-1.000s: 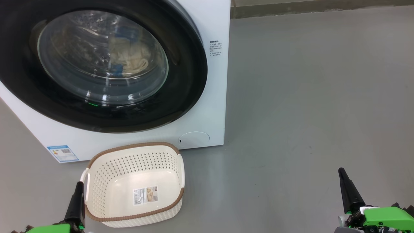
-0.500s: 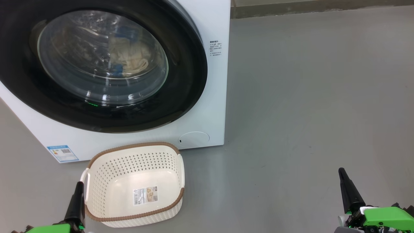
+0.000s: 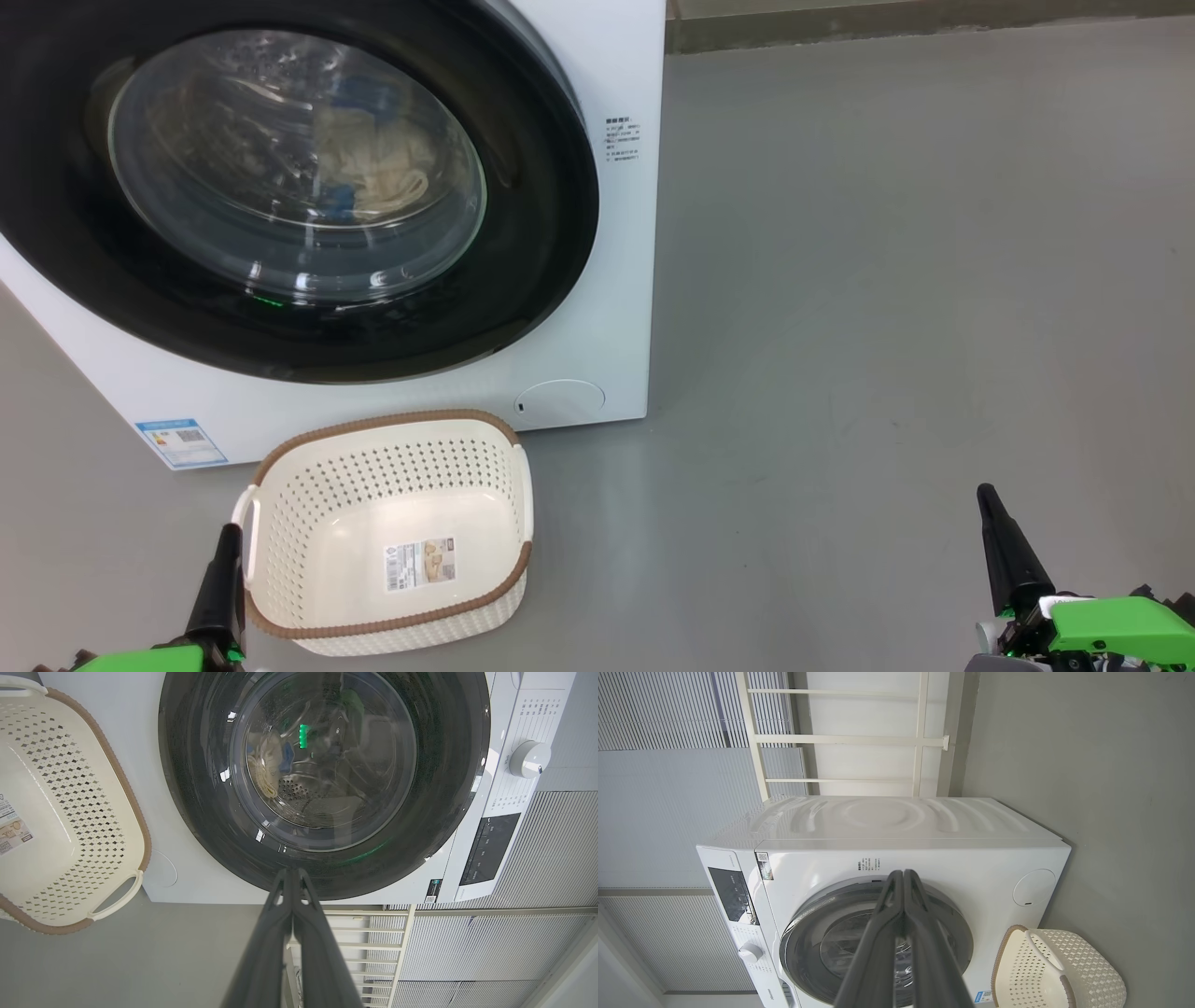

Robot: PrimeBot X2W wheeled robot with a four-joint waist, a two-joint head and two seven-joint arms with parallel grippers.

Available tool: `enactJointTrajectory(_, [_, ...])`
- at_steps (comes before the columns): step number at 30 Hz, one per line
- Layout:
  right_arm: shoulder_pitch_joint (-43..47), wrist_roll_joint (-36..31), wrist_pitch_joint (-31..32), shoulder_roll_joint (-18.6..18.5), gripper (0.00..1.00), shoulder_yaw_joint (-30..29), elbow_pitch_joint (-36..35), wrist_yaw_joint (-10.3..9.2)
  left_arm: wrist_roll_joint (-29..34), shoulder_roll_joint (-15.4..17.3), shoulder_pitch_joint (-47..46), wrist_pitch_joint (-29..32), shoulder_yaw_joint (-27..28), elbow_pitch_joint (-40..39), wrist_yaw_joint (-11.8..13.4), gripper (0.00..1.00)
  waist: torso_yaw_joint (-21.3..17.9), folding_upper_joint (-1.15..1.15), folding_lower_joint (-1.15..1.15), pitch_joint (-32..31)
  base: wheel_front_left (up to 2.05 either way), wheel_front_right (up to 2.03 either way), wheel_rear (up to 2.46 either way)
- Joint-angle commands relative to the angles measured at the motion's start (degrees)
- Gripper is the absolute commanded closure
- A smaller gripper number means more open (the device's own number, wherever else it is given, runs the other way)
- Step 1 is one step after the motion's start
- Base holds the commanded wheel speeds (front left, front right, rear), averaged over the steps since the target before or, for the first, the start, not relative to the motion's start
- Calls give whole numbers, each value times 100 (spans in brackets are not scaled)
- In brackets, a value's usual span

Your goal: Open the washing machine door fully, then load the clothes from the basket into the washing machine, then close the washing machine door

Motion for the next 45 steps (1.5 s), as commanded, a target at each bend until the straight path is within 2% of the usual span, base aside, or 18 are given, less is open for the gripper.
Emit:
enactJointTrajectory(1, [-264,9,41,-23,100,130,-173,-5,-21,114,-231,41,185,-110,-62,100,0,0,0,0,0,0,0])
enactJointTrajectory(45, [-264,4,46,-19,100,123,-173,-5,-21,114,-230,41,185,-111,-62,100,0,0,0,0,0,0,0])
